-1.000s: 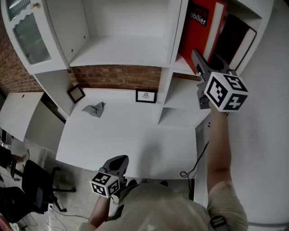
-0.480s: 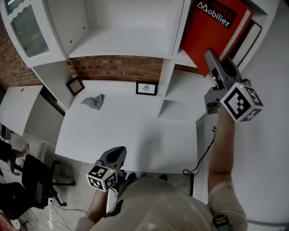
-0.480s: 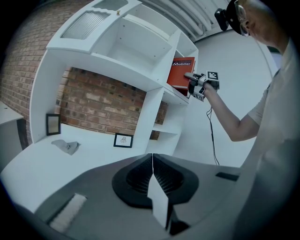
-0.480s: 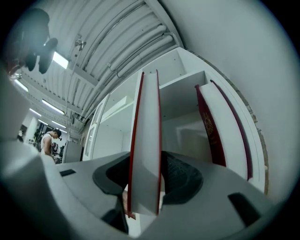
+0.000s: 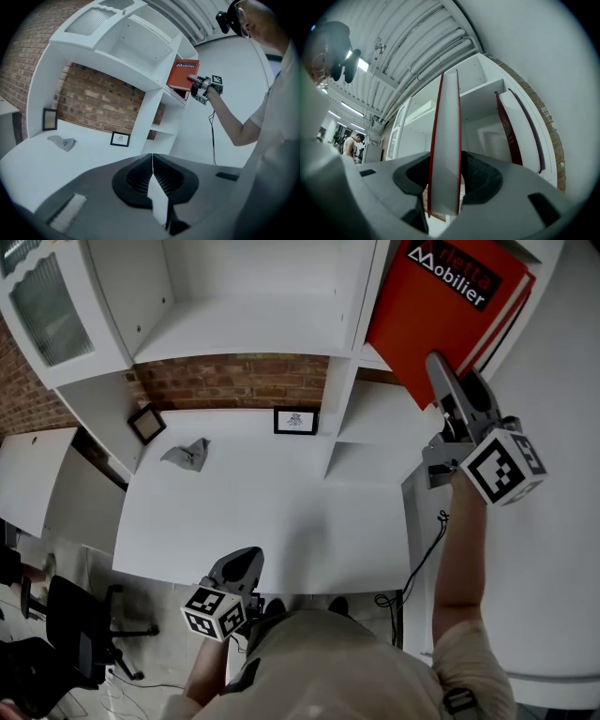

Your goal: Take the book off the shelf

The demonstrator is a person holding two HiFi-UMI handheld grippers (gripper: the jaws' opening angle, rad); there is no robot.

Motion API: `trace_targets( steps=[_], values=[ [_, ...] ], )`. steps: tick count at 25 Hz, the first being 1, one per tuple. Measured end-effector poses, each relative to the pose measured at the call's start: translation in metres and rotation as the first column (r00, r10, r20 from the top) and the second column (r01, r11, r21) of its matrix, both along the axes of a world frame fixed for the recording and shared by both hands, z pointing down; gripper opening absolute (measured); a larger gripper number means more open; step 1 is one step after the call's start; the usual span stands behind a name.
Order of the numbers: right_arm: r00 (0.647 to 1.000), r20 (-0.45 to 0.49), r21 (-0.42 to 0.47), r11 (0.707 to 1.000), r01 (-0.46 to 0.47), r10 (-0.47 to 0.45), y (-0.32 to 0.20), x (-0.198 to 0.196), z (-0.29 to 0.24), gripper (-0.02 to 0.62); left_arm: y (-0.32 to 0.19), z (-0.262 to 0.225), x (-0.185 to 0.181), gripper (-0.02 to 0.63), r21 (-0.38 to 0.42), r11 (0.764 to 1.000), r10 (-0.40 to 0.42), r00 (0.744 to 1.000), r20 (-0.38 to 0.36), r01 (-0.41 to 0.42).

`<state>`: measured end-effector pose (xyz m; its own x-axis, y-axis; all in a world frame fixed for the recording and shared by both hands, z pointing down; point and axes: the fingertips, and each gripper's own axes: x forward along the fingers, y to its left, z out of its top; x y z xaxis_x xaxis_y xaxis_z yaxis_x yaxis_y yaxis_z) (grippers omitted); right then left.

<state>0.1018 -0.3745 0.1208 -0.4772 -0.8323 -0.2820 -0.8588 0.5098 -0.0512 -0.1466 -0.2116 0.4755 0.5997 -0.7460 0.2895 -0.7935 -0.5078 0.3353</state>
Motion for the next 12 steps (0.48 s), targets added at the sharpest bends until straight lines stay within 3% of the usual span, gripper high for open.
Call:
trace_targets(
  steps=[6, 12],
  values=[
    [0.997, -0.011, -0.002, 0.997, -0.083, 0.083, 0.028, -0.009, 0.002, 0.163, 0.01, 0.011, -0.019, 0.006, -0.015, 0.998, 0.064, 0.997, -0.041, -0.065],
    [0.992, -0.003, -0.008, 0.992, -0.124, 0.124, 0.055, -0.015, 0.008, 0.158, 0.018, 0.018, -0.041, 0.006, -0.024, 0.997, 0.076, 0.994, -0.081, -0.078]
  ],
)
